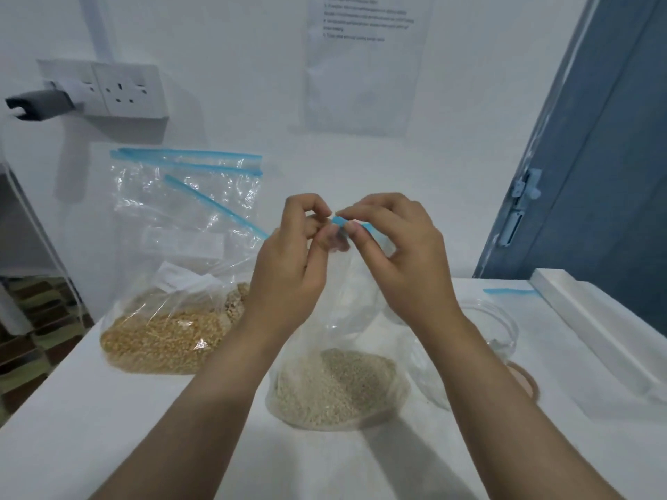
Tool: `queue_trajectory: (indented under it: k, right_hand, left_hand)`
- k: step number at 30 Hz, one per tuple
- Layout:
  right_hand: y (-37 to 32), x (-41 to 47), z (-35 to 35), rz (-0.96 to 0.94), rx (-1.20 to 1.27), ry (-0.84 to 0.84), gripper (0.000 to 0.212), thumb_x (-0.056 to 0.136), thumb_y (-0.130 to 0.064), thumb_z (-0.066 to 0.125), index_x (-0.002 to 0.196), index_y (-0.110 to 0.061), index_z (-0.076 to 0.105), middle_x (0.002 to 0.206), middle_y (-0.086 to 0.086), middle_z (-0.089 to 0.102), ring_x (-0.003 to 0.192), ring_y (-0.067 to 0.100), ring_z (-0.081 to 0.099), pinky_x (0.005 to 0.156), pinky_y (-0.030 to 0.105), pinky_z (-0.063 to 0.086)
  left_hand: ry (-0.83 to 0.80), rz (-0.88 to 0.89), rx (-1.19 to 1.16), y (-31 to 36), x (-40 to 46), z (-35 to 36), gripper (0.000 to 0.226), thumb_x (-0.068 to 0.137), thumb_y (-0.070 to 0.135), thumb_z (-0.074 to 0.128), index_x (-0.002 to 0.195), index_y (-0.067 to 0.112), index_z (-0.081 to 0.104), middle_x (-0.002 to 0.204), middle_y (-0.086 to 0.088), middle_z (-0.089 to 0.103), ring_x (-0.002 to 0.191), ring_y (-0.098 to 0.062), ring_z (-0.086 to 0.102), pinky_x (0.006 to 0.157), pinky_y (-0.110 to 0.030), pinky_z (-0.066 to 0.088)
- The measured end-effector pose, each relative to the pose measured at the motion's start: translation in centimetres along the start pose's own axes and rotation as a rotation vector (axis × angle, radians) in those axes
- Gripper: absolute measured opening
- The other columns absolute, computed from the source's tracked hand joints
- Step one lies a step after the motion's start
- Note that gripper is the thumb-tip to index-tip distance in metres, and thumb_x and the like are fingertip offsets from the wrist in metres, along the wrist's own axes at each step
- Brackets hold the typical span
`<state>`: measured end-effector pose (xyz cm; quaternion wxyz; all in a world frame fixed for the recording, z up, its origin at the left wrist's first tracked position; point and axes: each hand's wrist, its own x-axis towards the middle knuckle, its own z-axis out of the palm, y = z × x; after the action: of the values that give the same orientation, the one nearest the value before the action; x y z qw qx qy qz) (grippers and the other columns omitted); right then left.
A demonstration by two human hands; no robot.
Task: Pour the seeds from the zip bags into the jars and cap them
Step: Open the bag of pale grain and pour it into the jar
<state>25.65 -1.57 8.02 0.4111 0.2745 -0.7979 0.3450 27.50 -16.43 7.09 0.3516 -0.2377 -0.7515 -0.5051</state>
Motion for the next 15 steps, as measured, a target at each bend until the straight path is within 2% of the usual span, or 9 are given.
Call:
queue_trajectory:
  k: [3,5,7,10,13,15]
  right_hand:
    - [-0.2,-0.1,0.3,-0.005,0.007,0.030,0.014,0.098,-0.025,0.060,0.103,-0.022,0.073,0.101,-0.009,0.066,0.097,-0.009,0.048,0.085,0.024,0.041]
    - [-0.2,-0.2,0.5,-0.007,-0.016,0.043,0.014,0.098,-0.025,0.060,0.101,-0.021,0.073,0.101,-0.010,0.065,0.095,-0.013,0.043,0.083,0.021,0.038]
    - [-0.1,-0.3,0.8,-0.003,-0.048,0.045,0.014,0.098,-0.026,0.059,0.100,-0.022,0.072,0.101,-0.011,0.065,0.095,-0.005,0.044,0.083,0.024,0.038]
    - [0.1,-0.6,1.2,0.011,-0.108,0.038,0.016,0.098,-0.029,0.058,0.099,-0.023,0.072,0.103,-0.010,0.065,0.099,0.021,0.050,0.087,0.023,0.034]
    - [0.3,-0.9,1.3,0.051,-0.161,0.052,0.017,0.098,-0.032,0.057,0.099,-0.025,0.072,0.106,-0.009,0.064,0.102,0.027,0.050,0.088,0.031,0.036]
    - [0.4,-0.9,1.2,0.068,-0.200,0.071,0.018,0.098,-0.034,0.056,0.100,-0.026,0.072,0.110,-0.008,0.063,0.106,0.028,0.049,0.087,0.037,0.038]
  left_hand:
    - [0.018,0.037,0.042,-0.2,-0.1,-0.3,0.029,0.104,0.014,0.049,0.098,0.038,0.035,0.080,0.012,0.070,0.083,-0.007,0.067,0.072,-0.020,0.049]
    - [0.045,0.055,0.089,-0.5,-0.1,-0.5,0.029,0.104,0.013,0.049,0.100,0.039,0.035,0.080,0.014,0.070,0.084,-0.007,0.067,0.071,-0.019,0.046]
    - [0.090,0.040,0.099,-0.8,-0.1,-0.8,0.024,0.103,0.012,0.050,0.105,0.033,0.038,0.079,0.012,0.071,0.083,-0.008,0.066,0.072,-0.022,0.047]
    - [0.161,-0.001,0.105,-1.5,-0.2,-1.6,0.016,0.104,0.012,0.049,0.112,0.026,0.047,0.079,0.010,0.071,0.083,-0.006,0.064,0.075,-0.020,0.047]
    - [0.231,-0.048,0.119,-2.2,-0.1,-2.8,0.018,0.104,0.012,0.047,0.115,0.025,0.054,0.078,0.012,0.069,0.081,0.003,0.061,0.073,-0.012,0.044]
    - [0.281,-0.085,0.104,-3.0,0.0,-3.8,0.018,0.104,0.011,0.047,0.111,0.024,0.057,0.077,0.013,0.069,0.079,0.003,0.060,0.069,-0.014,0.045]
